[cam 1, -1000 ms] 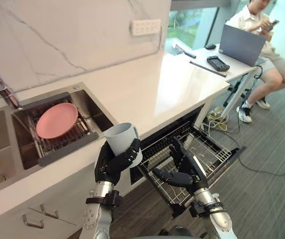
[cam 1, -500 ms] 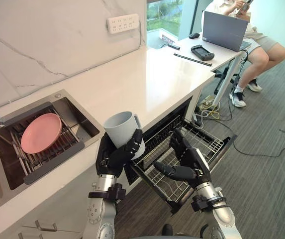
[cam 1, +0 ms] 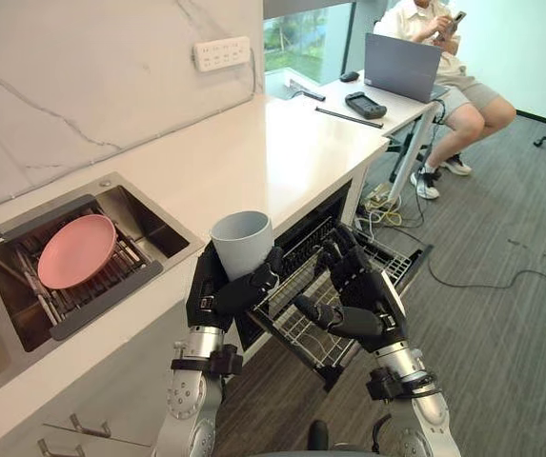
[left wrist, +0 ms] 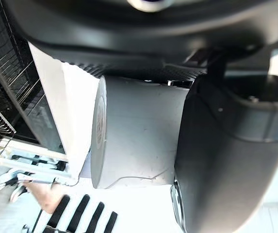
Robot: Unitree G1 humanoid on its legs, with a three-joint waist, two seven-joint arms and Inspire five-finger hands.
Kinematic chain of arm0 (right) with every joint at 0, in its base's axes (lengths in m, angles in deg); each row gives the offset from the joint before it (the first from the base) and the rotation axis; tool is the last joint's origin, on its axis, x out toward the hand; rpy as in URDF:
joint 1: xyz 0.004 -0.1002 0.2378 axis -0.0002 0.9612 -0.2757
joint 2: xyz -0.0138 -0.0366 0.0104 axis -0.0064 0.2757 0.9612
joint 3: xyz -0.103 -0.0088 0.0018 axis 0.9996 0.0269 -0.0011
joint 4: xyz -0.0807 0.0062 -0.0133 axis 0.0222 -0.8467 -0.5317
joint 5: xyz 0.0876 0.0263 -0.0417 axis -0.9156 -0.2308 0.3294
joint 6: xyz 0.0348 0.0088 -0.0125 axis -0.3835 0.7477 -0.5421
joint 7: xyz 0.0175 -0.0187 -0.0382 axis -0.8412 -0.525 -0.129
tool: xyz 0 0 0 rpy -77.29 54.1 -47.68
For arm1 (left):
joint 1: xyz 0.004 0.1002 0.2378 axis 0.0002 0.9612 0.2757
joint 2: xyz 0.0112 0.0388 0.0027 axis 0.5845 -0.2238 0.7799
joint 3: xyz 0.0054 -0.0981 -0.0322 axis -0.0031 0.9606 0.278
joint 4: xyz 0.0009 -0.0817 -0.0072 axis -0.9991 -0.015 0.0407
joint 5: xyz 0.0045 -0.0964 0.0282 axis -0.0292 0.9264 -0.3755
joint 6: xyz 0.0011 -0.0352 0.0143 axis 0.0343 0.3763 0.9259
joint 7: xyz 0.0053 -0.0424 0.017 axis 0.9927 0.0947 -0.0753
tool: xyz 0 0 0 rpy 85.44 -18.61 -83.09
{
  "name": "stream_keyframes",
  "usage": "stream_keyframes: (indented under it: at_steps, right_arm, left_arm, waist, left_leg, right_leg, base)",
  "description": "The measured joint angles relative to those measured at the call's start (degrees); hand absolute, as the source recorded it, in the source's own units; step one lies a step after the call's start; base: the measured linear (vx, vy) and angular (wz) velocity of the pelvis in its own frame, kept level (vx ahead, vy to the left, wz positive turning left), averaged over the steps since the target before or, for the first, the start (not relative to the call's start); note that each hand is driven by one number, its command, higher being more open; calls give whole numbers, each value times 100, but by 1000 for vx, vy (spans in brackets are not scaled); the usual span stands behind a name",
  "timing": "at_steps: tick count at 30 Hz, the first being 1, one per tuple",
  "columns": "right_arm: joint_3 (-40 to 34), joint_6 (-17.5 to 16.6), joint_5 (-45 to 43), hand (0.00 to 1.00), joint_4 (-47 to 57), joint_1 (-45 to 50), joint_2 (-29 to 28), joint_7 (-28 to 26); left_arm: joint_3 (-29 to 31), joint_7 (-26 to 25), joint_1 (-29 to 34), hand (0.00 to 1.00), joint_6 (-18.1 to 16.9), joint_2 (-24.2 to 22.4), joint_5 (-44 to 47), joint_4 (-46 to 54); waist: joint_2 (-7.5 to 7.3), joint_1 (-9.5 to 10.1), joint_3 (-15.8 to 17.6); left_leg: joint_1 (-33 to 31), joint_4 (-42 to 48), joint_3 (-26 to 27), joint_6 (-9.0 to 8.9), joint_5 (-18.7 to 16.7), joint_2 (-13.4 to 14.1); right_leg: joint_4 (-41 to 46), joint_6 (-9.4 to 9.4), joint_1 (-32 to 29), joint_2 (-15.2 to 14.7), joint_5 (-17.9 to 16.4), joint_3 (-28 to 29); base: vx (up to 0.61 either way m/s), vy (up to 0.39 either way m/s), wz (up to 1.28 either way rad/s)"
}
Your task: Walk over to the sink, pick up the cup, carry it to the dishwasher, place the cup inside the dishwasher, then close the dishwasher door
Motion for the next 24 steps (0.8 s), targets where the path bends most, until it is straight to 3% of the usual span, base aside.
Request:
stream_keyframes:
  at_steps: [7, 17, 24]
  right_arm:
    - [12, 71, -39, 100, 68, -18, 30, -214]
    - [109, 107, -21, 100, 459, -66, 71, -207]
    - [130, 197, 106, 100, 514, -114, 95, 243]
  left_arm:
    - [-239, -299, -429, 0, 166, -7, -518, -455]
    - [-266, -465, -431, 0, 221, 11, -910, -617]
    - [-414, -494, -430, 0, 220, 10, -1122, -616]
  waist:
    - [7, -28, 4]
    - [-10, -7, 14]
    - [-27, 6, 24]
  left_leg:
    - [19, 11, 111, -18, 15, -73]
    - [26, 55, 171, 24, -11, -140]
    - [-2, 96, 171, 53, -29, -145]
  right_leg:
    - [6, 27, -44, -17, 123, 127]
    - [-4, 76, -42, -50, 175, 212]
    - [-23, 101, -48, -86, 193, 218]
  base:
    - [15, 60, -8]
    - [-20, 31, -3]
    - [0, 0, 0]
